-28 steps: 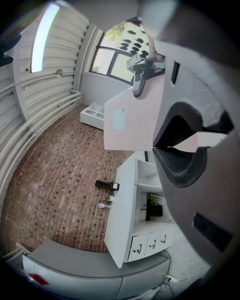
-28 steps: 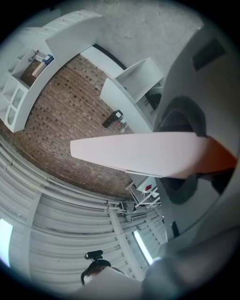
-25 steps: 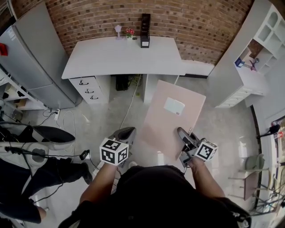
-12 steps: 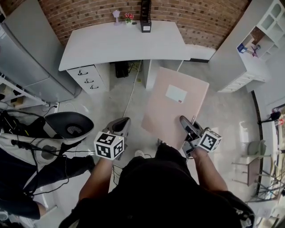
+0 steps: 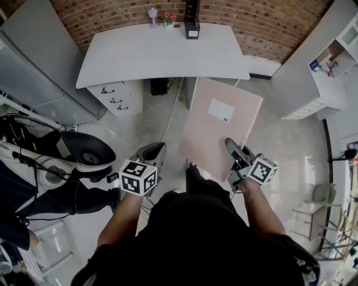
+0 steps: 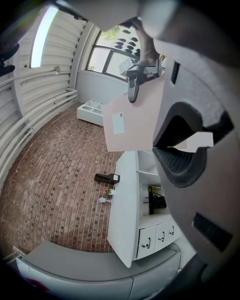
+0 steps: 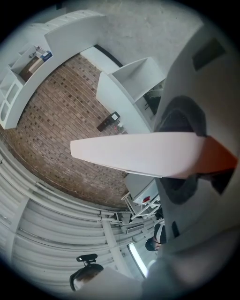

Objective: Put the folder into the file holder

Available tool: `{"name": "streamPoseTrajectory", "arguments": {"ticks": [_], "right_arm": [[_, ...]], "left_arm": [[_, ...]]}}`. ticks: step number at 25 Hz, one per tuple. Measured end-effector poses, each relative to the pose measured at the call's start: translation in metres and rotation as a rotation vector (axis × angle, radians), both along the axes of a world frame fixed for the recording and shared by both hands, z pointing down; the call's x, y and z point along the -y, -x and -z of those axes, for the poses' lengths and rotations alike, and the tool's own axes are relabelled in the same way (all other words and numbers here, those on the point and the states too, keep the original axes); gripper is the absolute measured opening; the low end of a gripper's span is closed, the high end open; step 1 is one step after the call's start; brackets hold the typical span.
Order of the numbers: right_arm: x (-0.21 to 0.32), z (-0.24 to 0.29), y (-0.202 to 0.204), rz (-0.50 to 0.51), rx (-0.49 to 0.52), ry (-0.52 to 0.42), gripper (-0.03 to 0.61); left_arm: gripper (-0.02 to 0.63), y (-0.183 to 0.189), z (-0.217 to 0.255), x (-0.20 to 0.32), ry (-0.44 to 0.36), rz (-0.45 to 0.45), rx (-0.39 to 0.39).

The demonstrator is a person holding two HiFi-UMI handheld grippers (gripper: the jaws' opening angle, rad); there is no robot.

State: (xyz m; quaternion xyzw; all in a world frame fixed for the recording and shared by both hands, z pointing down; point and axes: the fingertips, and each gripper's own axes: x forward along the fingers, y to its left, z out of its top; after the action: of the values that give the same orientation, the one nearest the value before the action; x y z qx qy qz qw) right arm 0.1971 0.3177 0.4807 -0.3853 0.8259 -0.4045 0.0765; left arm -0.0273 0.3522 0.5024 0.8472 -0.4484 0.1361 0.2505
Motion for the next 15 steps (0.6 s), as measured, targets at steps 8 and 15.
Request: {"name": "streamPoseTrajectory", "arguments": {"ticks": [8,15], "right_arm": [[0.112,0.008,0.014,0.068,0.002,-0.027,0.173],[0.206,0.023,0.009,0.1,-0.041,-0.05,0.173]], "left_arm": [[0.005,0.014,0.017,0.092,-0.015,0.077,0.019],[0.005,0.002,0.019,0.179,-0.017,0.115,0.02]]}}
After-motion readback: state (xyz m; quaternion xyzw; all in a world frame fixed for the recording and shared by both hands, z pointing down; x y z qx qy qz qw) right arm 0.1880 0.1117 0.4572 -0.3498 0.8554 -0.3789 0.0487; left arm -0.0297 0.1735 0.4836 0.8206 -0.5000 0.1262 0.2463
